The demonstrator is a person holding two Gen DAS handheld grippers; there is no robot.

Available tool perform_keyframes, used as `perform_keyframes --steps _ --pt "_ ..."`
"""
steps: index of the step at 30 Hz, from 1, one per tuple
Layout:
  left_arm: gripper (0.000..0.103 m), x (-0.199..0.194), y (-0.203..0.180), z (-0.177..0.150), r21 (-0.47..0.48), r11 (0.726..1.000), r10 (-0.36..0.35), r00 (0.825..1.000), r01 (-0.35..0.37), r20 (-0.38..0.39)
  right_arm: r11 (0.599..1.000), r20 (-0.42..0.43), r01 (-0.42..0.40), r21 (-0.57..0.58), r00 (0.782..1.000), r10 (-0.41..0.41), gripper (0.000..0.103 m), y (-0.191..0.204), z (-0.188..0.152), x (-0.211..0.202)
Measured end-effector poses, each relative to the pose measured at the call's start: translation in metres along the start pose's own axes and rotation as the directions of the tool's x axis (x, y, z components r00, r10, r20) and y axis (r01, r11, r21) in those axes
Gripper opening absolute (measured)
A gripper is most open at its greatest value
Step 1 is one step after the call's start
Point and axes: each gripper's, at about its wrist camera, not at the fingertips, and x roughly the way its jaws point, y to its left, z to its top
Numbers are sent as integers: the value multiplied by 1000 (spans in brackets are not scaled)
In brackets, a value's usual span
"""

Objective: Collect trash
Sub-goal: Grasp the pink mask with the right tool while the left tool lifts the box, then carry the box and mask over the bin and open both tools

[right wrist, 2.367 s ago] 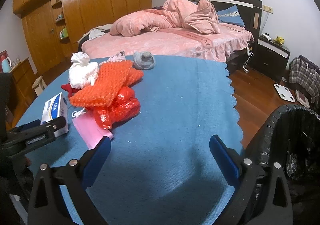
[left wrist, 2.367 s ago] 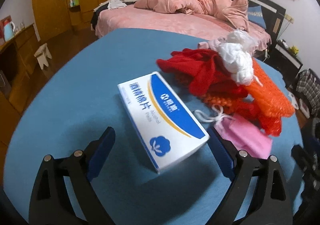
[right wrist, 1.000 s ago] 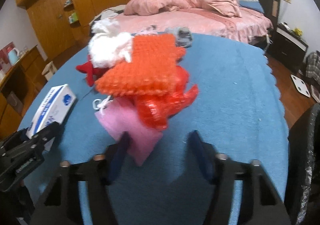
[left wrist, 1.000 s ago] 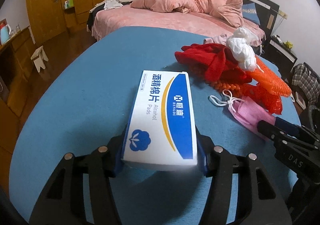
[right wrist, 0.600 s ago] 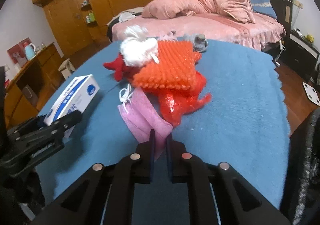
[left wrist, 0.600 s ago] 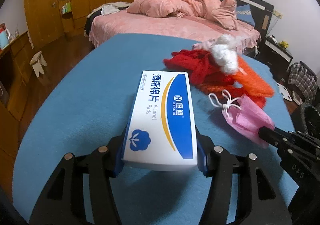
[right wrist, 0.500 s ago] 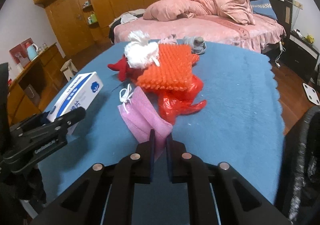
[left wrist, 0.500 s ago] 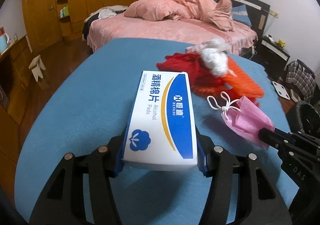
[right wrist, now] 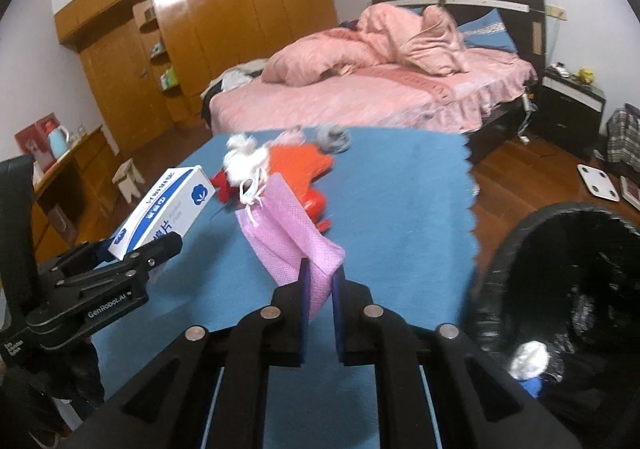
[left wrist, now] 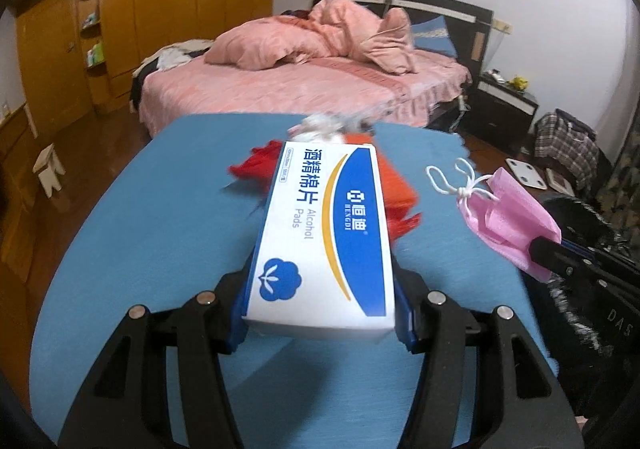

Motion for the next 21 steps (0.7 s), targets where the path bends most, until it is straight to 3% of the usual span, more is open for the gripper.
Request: perform_keyframes --steps 11,21 --pt "55 -6 -94 17 104 978 -184 982 179 35 980 99 158 121 980 -170 10 -80 4 -63" --pt "54 3 -194 20 222 906 -370 929 362 -6 915 96 323 241 930 -354 10 -166 -19 -111"
